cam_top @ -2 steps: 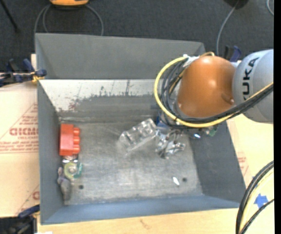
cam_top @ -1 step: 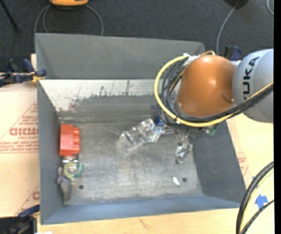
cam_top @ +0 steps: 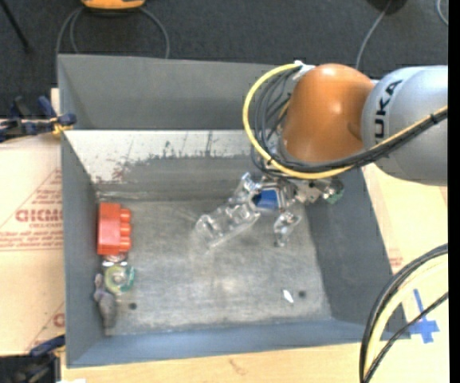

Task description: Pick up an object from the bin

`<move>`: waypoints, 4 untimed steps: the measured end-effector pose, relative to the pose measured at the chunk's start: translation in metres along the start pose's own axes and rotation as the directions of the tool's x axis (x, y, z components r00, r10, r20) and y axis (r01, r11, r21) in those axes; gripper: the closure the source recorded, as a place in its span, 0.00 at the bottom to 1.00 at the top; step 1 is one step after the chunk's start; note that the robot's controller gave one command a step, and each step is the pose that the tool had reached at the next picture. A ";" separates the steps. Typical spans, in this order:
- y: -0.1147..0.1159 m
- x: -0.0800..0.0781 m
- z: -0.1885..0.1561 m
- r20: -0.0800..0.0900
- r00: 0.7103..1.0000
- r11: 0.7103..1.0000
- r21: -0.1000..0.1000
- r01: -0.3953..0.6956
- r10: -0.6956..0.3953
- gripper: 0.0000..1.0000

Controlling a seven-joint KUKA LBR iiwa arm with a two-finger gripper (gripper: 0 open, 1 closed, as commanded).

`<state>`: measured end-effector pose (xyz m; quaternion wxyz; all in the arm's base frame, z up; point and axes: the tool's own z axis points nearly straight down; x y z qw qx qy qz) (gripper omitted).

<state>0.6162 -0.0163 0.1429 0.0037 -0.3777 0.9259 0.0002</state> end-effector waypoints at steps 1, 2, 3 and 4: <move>0.029 -0.017 -0.089 0.003 0.999 0.999 0.006 0.047 -0.047 0.00; -0.002 -0.045 0.047 -0.007 0.988 0.988 -0.006 0.154 -0.154 0.00; -0.002 -0.047 0.041 0.000 0.989 0.989 -0.002 0.151 -0.151 1.00; -0.007 -0.050 -0.071 -0.001 0.985 0.985 0.005 0.170 -0.170 1.00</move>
Offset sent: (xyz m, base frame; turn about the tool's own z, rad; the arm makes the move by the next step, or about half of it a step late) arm -0.0108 0.0323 0.0829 -0.0422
